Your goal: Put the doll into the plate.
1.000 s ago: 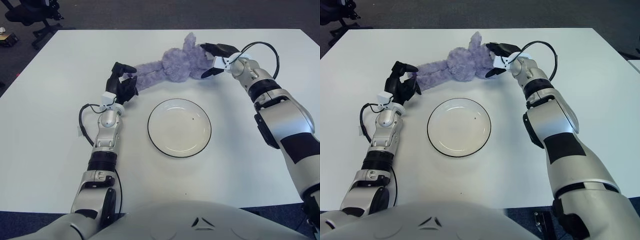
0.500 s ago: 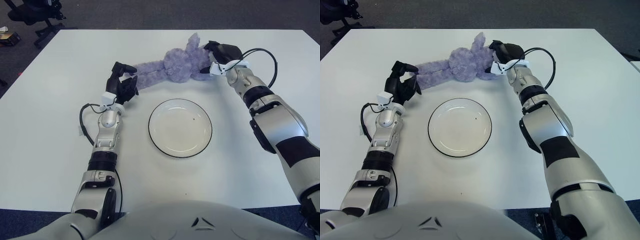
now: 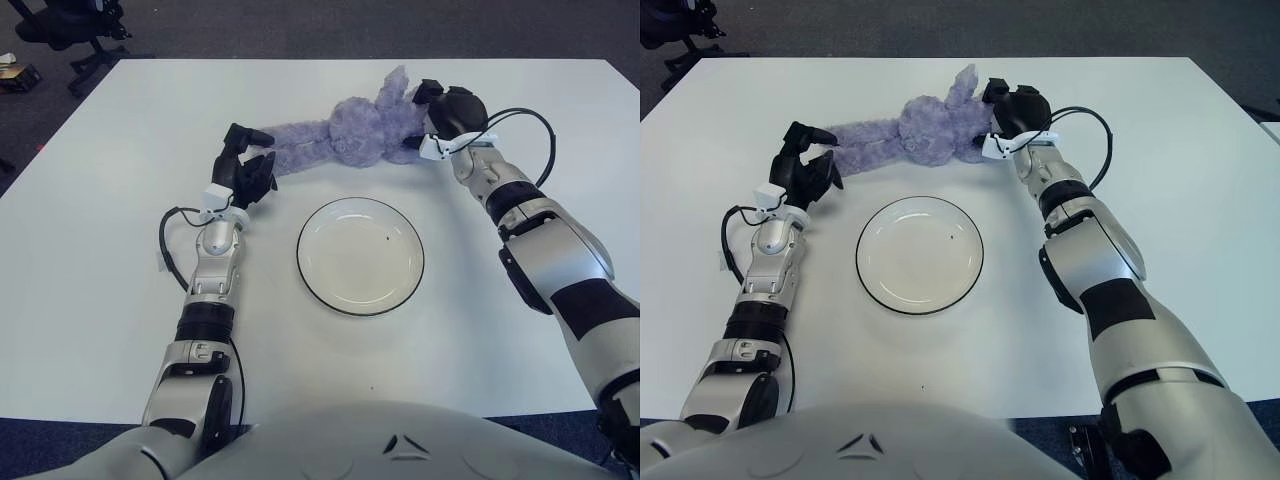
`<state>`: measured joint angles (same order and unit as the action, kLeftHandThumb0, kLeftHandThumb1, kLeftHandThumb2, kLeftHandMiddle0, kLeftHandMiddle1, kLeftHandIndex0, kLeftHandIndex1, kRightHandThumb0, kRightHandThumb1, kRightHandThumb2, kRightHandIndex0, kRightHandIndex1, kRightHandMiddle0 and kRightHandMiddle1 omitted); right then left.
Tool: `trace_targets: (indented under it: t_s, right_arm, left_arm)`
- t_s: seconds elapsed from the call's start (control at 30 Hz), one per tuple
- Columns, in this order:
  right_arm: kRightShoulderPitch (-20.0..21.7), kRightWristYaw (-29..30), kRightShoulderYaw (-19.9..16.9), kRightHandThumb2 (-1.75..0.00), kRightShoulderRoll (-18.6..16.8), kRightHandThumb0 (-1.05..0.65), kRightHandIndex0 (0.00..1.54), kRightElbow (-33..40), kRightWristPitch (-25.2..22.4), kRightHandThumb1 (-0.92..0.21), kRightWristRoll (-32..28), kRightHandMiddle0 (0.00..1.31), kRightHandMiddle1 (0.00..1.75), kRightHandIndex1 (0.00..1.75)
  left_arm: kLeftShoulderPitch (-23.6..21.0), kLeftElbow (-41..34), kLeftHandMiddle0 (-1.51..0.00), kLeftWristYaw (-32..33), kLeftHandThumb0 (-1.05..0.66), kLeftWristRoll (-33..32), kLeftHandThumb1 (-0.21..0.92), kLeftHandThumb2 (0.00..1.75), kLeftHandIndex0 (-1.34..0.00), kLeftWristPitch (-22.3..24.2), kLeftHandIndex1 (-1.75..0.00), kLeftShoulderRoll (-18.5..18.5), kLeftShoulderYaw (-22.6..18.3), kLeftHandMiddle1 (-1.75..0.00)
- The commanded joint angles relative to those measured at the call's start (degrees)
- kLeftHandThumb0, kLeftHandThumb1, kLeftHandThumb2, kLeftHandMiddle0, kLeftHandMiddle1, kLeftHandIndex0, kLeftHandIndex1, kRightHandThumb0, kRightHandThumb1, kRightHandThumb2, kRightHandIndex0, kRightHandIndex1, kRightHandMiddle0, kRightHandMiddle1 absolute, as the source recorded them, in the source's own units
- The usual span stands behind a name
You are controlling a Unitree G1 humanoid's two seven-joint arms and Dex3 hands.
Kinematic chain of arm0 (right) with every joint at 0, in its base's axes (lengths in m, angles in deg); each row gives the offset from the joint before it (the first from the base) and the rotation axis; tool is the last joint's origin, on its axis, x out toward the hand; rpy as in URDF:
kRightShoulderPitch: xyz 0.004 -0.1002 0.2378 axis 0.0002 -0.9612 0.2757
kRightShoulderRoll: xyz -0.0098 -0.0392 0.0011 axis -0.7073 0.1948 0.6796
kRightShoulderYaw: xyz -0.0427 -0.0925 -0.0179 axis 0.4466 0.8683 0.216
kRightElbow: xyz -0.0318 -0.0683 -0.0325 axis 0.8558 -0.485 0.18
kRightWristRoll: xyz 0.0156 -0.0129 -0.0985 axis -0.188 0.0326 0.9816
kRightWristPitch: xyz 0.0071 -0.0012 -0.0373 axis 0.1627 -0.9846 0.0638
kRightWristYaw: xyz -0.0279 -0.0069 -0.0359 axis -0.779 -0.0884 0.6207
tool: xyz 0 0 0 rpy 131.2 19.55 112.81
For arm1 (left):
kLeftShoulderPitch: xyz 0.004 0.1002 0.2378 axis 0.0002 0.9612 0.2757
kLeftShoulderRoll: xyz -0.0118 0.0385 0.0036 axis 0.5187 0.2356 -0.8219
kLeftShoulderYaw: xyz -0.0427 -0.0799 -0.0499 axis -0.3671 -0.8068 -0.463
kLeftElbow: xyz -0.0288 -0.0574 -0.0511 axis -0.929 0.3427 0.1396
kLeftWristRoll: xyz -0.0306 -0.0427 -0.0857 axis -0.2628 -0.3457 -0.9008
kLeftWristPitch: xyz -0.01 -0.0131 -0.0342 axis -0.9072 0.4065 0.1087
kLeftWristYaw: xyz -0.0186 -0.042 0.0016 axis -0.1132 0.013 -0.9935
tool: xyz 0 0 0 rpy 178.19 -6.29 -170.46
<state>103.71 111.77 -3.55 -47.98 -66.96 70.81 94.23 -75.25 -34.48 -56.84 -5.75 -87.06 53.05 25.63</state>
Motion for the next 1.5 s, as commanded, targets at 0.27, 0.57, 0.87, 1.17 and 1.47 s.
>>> trace_targets:
  t_s: [0.27, 0.57, 0.87, 1.17, 1.47]
  right_arm:
    - [-6.43, 15.14, 4.61, -1.23, 3.98, 0.0, 0.53, 1.32, 4.63, -0.38, 5.76, 0.4, 1.73, 1.7]
    - [-7.27, 19.6, 6.02, -1.18, 4.57, 0.0, 0.53, 1.66, 5.33, -0.41, 7.01, 0.37, 1.75, 1.67]
    - [-6.39, 22.38, 4.3, -0.96, 4.01, 0.38, 0.41, 1.43, 5.96, -0.58, 5.19, 0.53, 1.75, 1.74]
    - [-5.89, 25.24, 4.34, -0.95, 3.53, 0.39, 0.4, 1.46, 5.54, -0.6, 5.75, 0.54, 1.75, 1.75]
    - [-5.72, 26.41, 4.71, -0.94, 3.29, 0.39, 0.39, 1.4, 5.39, -0.6, 6.25, 0.54, 1.75, 1.75]
  left_arm:
    - [1.64, 1.36, -1.03, -0.61, -0.35, -0.25, 0.92, 0.36, -0.36, -0.3, -1.57, -0.25, 0.09, -1.75]
    - [0.87, 2.35, -1.04, -1.03, -0.35, -0.45, 0.92, 0.36, -0.36, -0.26, -1.57, 0.16, -0.12, -1.75]
    - [0.55, 3.18, -1.04, -1.42, -0.35, -0.43, 0.92, 0.36, -0.36, -0.5, -1.57, 0.54, -0.32, -1.75]
    - [0.08, 5.1, -0.77, 0.69, -0.34, 9.28, 0.92, 0.41, -0.31, -8.08, -1.61, 5.12, 2.76, -1.62]
    - [-4.92, 2.36, -0.49, 7.35, -0.46, 25.55, 0.92, 0.21, -0.34, -14.9, -0.73, 13.22, 5.81, -0.65]
